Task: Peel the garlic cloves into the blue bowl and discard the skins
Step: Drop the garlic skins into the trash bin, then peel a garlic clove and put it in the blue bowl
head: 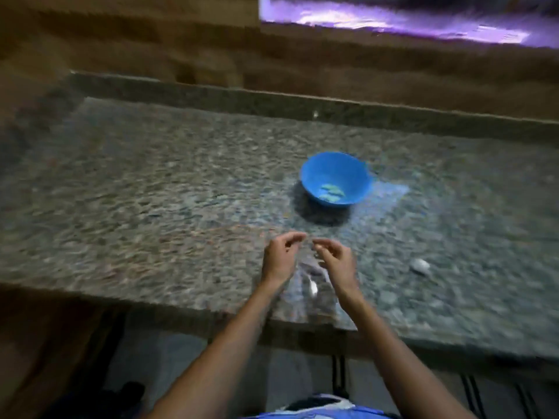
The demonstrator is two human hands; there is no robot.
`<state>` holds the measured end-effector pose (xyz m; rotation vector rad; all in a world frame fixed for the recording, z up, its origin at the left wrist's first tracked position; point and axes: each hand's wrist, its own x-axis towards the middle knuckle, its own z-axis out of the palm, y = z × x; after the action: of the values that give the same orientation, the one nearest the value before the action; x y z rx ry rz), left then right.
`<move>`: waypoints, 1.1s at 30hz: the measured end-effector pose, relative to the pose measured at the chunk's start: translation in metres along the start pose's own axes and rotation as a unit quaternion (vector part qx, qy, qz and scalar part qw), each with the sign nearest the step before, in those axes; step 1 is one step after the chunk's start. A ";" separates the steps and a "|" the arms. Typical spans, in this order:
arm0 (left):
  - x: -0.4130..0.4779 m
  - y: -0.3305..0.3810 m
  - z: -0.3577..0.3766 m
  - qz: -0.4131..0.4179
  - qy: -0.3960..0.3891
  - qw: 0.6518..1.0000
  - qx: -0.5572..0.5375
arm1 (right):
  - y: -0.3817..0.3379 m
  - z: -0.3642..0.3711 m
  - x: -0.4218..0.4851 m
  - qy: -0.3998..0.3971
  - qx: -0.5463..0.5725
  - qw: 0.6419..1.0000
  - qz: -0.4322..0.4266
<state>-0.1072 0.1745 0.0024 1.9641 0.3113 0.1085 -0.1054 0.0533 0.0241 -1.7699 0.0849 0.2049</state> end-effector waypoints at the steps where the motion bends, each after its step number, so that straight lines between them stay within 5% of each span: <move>1: 0.004 0.007 0.030 0.010 -0.026 0.999 0.024 | 0.009 -0.033 0.001 0.031 -0.028 0.999 0.003; 6: 0.011 0.014 0.104 0.040 -0.092 0.977 0.190 | 0.044 -0.159 0.013 0.181 -0.258 0.946 -0.068; 9: 0.005 0.023 0.109 0.118 -0.029 0.964 0.237 | 0.064 -0.199 0.026 0.136 -0.335 0.932 0.010; 12: 0.034 0.082 0.106 0.147 0.134 0.977 0.083 | 0.077 -0.214 0.033 0.072 -0.338 0.938 0.032; 14: 0.082 0.109 0.101 0.089 0.162 0.981 0.056 | 0.078 -0.215 0.033 0.057 -0.351 0.935 0.015; 20: 0.140 0.085 0.109 -0.096 0.000 0.961 0.259 | 0.075 -0.213 0.029 0.056 -0.361 0.931 -0.015; 23: 0.122 0.114 0.113 0.011 0.087 0.972 0.219 | 0.071 -0.212 0.025 0.084 -0.317 0.944 -0.029; 25: 0.082 0.131 0.122 0.070 0.050 0.989 0.118 | 0.066 -0.205 0.021 0.112 -0.265 0.955 -0.071; 27: 0.030 0.128 0.138 -0.016 -0.101 0.994 0.025 | 0.062 -0.194 0.017 0.134 -0.189 0.967 -0.111; 29: -0.006 0.116 0.152 -0.140 -0.207 0.964 -0.088 | 0.056 -0.182 0.016 0.143 -0.105 0.978 -0.108; 33: -0.021 0.101 0.157 -0.184 -0.157 0.930 -0.278 | 0.045 -0.164 0.019 0.095 0.153 0.983 0.033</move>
<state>-0.0765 -0.0087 0.0329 1.3066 0.3829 -0.3273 -0.0797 -0.1151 0.0093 -1.4774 0.2979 0.0647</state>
